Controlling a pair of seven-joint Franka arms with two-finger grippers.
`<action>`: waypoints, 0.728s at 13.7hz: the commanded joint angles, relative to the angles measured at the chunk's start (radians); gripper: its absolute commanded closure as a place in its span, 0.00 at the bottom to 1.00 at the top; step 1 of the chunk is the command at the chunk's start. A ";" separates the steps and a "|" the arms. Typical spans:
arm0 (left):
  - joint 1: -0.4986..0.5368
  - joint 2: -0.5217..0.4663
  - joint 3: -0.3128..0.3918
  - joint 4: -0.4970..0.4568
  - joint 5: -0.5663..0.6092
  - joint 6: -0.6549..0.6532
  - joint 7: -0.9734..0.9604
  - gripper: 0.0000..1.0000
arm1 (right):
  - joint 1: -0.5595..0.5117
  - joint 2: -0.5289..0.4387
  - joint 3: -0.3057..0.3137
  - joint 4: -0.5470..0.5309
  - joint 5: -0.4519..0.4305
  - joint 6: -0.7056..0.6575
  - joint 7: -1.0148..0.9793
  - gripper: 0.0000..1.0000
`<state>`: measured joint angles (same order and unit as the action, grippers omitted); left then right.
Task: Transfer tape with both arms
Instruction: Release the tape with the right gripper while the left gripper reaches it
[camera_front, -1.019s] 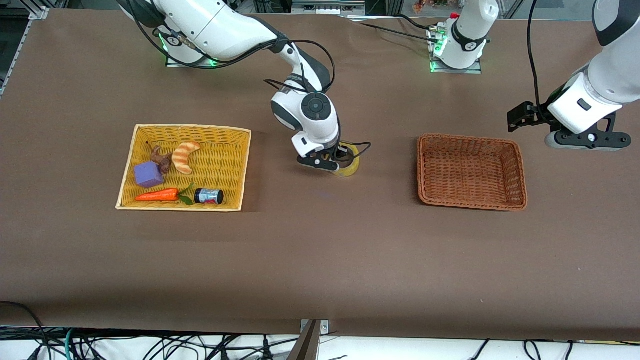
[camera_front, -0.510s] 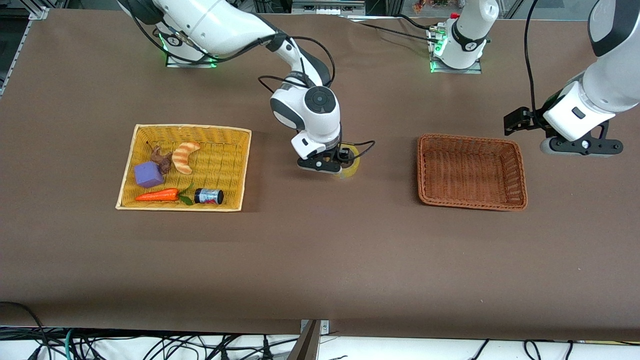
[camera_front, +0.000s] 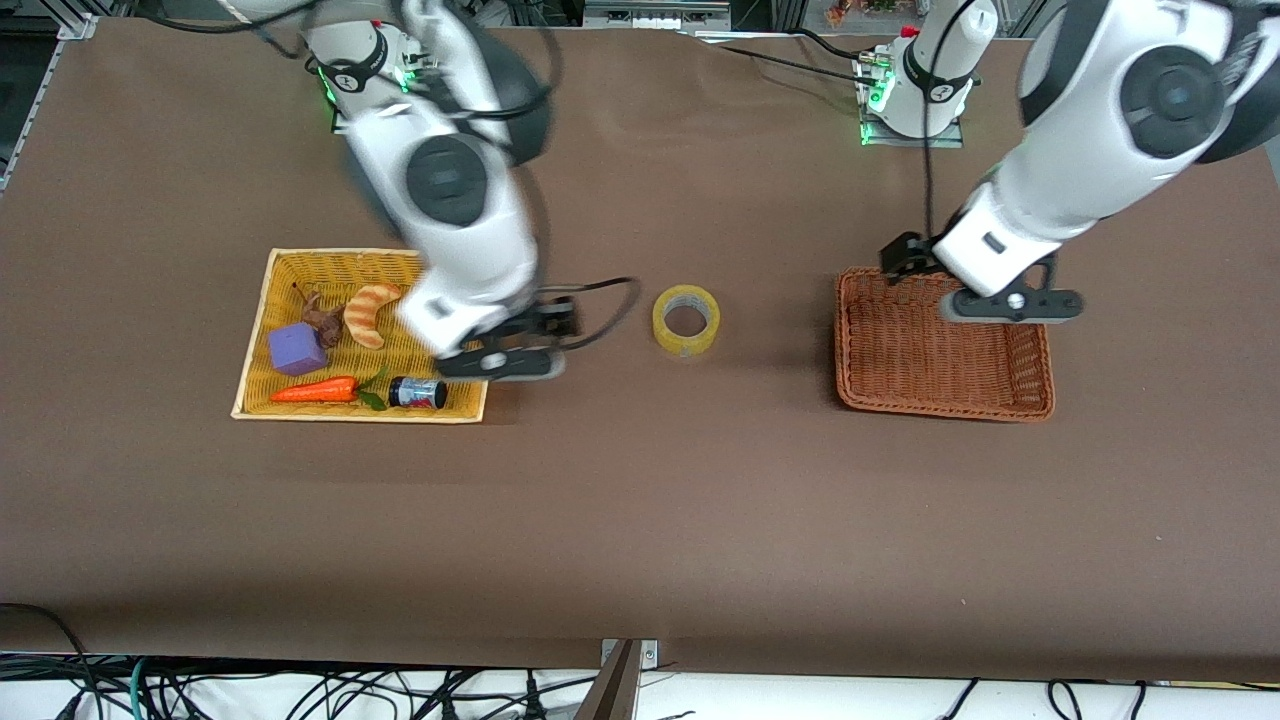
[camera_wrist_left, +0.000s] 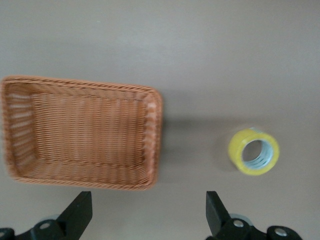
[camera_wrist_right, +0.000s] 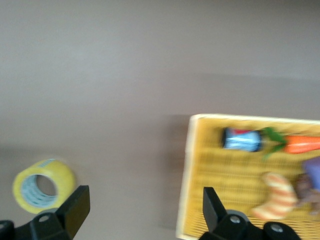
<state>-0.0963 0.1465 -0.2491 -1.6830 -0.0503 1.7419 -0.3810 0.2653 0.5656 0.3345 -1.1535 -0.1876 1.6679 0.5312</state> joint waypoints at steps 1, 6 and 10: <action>-0.014 0.065 -0.076 -0.049 -0.016 0.125 -0.151 0.00 | -0.141 -0.041 0.014 -0.014 0.046 -0.069 -0.136 0.00; -0.094 0.202 -0.093 -0.136 -0.010 0.365 -0.182 0.00 | -0.325 -0.078 0.009 -0.012 0.042 -0.145 -0.247 0.00; -0.166 0.303 -0.091 -0.190 0.007 0.521 -0.297 0.00 | -0.440 -0.125 -0.012 -0.009 0.048 -0.184 -0.422 0.00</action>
<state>-0.2246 0.4163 -0.3436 -1.8648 -0.0506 2.2230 -0.6150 -0.1373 0.4944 0.3315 -1.1525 -0.1578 1.5283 0.2037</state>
